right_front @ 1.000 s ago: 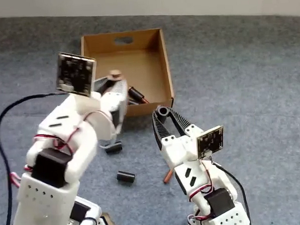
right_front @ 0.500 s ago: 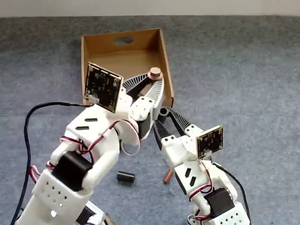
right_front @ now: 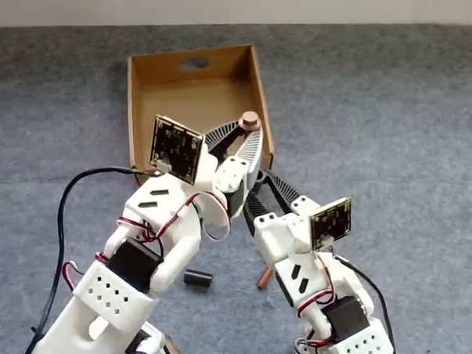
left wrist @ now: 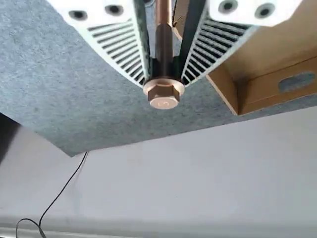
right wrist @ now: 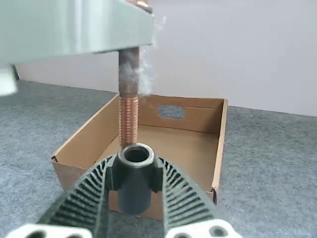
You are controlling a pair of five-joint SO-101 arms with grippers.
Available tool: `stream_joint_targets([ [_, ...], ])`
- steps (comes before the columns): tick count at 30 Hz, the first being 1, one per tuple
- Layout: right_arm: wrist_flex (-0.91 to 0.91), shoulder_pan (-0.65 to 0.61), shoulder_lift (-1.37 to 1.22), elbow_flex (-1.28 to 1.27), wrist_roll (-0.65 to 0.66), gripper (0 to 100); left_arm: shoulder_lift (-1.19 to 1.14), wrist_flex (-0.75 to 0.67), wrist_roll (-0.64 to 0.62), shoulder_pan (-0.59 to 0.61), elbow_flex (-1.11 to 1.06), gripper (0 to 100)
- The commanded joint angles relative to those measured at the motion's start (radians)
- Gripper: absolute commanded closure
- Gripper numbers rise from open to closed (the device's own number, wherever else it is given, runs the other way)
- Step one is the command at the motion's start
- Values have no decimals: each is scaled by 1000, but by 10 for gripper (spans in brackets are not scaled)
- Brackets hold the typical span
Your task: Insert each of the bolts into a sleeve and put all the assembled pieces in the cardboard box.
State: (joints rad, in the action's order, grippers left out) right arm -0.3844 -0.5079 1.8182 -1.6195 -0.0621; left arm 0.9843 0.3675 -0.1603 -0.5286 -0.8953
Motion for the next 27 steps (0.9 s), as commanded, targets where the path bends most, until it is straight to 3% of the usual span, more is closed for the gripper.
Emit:
stream_joint_targets([
  [1, 24, -5, 15, 8, -5, 990, 25, -35, -8, -21, 13, 992],
  [7, 24, -5, 15, 8, -6, 990, 21, -150, -9, -24, 12, 992],
  [15, 24, -5, 15, 7, -6, 990, 19, -155, -9, -96, 5, 992],
  [21, 24, -5, 15, 7, -6, 990, 25, -31, -9, -96, 5, 992],
  [27, 24, -5, 15, 7, -6, 990, 24, -17, -6, -96, 5, 992],
])
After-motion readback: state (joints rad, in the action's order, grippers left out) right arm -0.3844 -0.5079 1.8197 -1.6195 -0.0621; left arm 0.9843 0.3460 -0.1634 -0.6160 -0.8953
